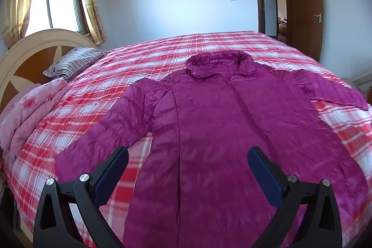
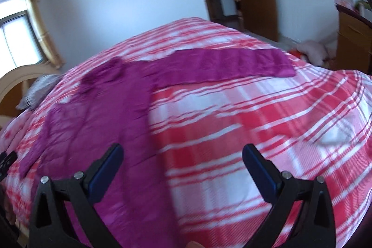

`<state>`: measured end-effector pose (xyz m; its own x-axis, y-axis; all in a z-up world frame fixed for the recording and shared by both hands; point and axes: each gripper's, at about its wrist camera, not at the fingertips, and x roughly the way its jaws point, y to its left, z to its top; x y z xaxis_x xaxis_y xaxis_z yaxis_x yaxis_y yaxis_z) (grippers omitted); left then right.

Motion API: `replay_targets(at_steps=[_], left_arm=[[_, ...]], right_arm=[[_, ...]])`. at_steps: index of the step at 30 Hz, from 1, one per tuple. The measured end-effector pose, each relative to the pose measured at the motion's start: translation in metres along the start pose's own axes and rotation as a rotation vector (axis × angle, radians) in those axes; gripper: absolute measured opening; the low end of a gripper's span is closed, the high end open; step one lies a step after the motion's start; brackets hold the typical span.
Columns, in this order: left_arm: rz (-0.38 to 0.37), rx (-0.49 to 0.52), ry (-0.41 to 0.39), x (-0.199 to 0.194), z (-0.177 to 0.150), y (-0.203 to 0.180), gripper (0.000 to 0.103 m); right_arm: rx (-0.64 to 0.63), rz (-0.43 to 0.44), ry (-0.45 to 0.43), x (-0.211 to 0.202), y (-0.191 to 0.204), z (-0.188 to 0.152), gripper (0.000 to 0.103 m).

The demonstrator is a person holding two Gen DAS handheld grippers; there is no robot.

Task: Fold large clothes
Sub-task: 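Grasp the jacket sleeve cuff with the right gripper and lift it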

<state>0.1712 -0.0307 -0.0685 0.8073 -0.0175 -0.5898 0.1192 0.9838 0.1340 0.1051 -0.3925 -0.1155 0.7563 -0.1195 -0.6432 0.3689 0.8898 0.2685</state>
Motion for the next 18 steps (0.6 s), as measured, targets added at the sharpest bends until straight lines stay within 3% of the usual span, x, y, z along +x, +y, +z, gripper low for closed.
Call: replay_targets(at_steps=[7,9,13,16,18], left_arm=[[0.064,0.010,0.028,0.071,0.015,0.006,0.102],[0.071,-0.013,0.059,0.089,0.018,0.013,0.102],[0.074,-0.040,0.085,0.105,0.018,0.020,0.102],[0.079,-0.040,0.107,0.111,0.015,0.021,0.102],[0.077,-0.038,0.128,0.112,0.014,0.020,0.102]], right_arm=[[0.196,-0.141,-0.003,0.051,-0.093,0.079,0.096],[0.238,-0.170,0.011,0.066,-0.114,0.094,0.088],[0.328,-0.239,0.038,0.098,-0.154,0.118,0.084],[0.336,-0.236,0.084,0.120,-0.163,0.127,0.081],[0.324,-0.229,0.105,0.132,-0.163,0.129,0.073]])
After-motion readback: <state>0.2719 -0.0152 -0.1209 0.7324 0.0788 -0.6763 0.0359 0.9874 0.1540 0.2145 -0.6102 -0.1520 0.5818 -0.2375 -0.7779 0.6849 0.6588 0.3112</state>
